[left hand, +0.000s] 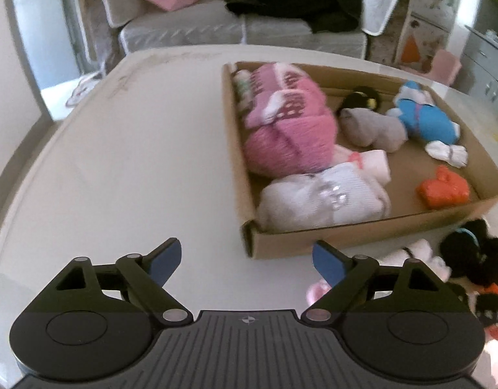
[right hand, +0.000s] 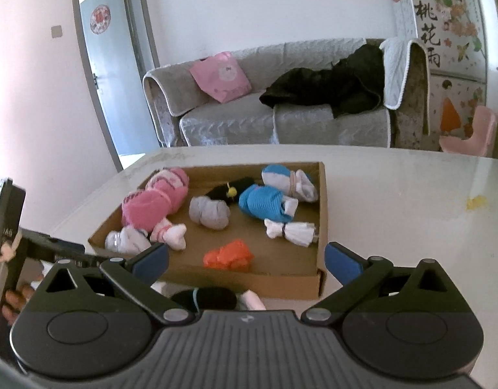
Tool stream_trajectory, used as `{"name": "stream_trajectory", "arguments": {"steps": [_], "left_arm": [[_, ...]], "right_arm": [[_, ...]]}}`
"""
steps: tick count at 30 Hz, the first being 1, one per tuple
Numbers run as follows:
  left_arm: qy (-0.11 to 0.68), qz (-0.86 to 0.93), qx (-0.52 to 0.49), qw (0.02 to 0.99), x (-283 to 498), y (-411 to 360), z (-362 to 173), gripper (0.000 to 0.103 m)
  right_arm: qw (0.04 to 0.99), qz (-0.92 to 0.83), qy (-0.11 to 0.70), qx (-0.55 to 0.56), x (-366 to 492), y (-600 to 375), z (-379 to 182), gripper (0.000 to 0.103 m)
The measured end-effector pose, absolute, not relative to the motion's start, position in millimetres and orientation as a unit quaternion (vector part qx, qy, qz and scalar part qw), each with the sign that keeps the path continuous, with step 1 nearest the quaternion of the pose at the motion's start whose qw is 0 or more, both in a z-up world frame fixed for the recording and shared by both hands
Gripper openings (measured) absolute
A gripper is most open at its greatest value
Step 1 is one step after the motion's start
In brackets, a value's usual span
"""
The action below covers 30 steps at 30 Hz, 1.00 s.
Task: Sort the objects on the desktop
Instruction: 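Withdraw both grippers from the tray back toward the remaining bundles, then reach the left gripper to the pink slipper while the right approaches the orange bag bundle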
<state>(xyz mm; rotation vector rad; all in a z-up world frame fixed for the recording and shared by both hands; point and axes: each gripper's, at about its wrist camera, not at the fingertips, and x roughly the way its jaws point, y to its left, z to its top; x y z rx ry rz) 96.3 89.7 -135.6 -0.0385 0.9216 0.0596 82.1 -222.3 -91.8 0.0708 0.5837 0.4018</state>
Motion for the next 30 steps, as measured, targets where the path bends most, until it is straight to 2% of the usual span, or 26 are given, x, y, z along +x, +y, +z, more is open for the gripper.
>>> {"name": "stream_trajectory", "arguments": {"steps": [3,6,15,30], "left_arm": [[0.440,0.050,-0.022,0.897,98.5,99.9,-136.5,0.089],[0.434,0.042,-0.020,0.900,87.2,96.5,-133.0,0.082],[0.374,-0.064,0.106,0.919,16.9,36.9,-129.1,0.094],[0.397,-0.076,0.091,0.910,40.7,32.6,-152.1,0.094]], "right_arm": [[0.937,0.196,0.287,0.041,73.3,-223.5,-93.8,0.102],[0.938,0.201,0.281,0.036,54.7,-221.5,-96.0,0.102],[0.939,0.210,0.274,0.003,-2.9,-201.7,-114.4,0.102],[0.947,0.169,0.273,-0.003,-12.3,-183.8,-145.6,0.101]]}}
